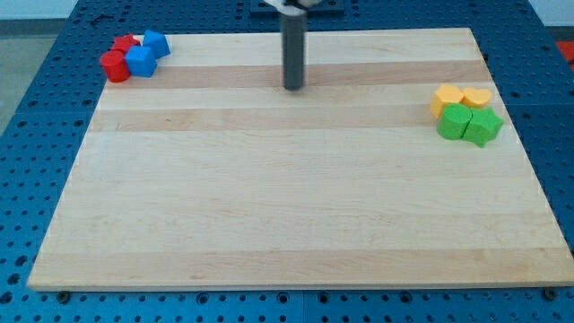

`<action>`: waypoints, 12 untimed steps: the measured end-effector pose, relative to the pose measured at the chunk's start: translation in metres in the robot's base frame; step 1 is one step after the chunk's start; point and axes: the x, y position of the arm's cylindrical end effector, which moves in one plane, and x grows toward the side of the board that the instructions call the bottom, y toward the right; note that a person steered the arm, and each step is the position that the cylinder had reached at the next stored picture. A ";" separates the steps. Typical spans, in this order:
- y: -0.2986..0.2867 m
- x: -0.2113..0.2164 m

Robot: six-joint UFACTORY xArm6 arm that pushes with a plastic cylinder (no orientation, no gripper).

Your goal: Point at the blue triangle

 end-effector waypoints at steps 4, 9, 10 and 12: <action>-0.158 -0.102; -0.150 -0.081; -0.156 -0.103; -0.207 -0.102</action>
